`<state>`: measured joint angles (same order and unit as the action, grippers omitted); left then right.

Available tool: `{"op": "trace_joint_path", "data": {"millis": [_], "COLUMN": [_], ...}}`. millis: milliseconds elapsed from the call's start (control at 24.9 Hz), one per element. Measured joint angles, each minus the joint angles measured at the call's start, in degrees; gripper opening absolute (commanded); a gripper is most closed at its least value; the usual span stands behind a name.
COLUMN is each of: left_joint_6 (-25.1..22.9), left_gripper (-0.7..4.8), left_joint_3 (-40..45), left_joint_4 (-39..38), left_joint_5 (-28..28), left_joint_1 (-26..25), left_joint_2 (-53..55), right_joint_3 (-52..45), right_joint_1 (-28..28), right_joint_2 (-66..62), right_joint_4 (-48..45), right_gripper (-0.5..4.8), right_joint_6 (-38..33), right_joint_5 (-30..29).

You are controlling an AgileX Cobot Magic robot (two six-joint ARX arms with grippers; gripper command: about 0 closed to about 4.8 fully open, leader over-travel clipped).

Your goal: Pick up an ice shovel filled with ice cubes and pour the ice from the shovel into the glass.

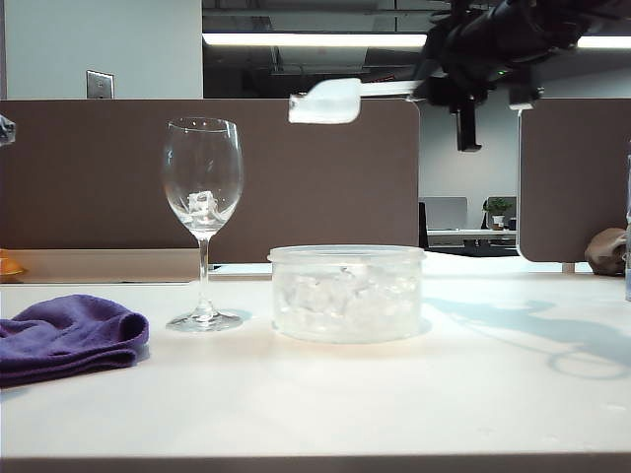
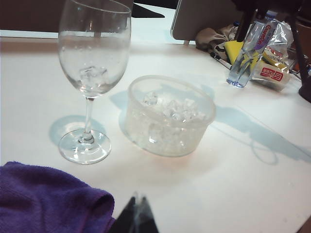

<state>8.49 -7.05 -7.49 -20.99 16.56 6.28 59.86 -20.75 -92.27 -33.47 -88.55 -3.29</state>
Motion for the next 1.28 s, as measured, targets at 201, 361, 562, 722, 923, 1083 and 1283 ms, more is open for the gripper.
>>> {"op": "trace_joint_path", "data": {"millis": [201,361,562,722,923,1083,1283], "left_joint_6": [0.0,0.0,0.0,0.0,0.0,0.0,0.0], "left_gripper": [-0.05,-0.05,-0.05,-0.05,-0.05,-0.05,-0.05], "left_joint_3": [0.0,0.0,0.0,0.0,0.0,0.0,0.0], "left_joint_4": [0.0,0.0,0.0,0.0,0.0,0.0,0.0], "left_joint_5": [0.0,0.0,0.0,0.0,0.0,0.0,0.0], "left_joint_1": [0.0,0.0,0.0,0.0,0.0,0.0,0.0], "left_joint_2": [0.0,0.0,0.0,0.0,0.0,0.0,0.0], "right_joint_3": [0.0,0.0,0.0,0.0,1.5,2.8,4.3], "right_joint_1": [-1.5,-2.8,-3.3,-4.0,-5.0,-5.6,-7.0], "right_joint_2": [0.0,0.0,0.0,0.0,-0.1,-0.1,-0.1], "right_joint_4": [0.0,0.0,-0.1,-0.1,-0.1,0.2,2.6], "right_gripper": [-0.05,-0.05,-0.05,-0.05,-0.05,-0.05,-0.05], "right_joint_6": [0.1,0.1,0.1,0.0,-0.1,-0.1,0.4], "right_joint_5": [0.0,0.0,0.0,0.0,-0.6,-0.6,-0.5]}}
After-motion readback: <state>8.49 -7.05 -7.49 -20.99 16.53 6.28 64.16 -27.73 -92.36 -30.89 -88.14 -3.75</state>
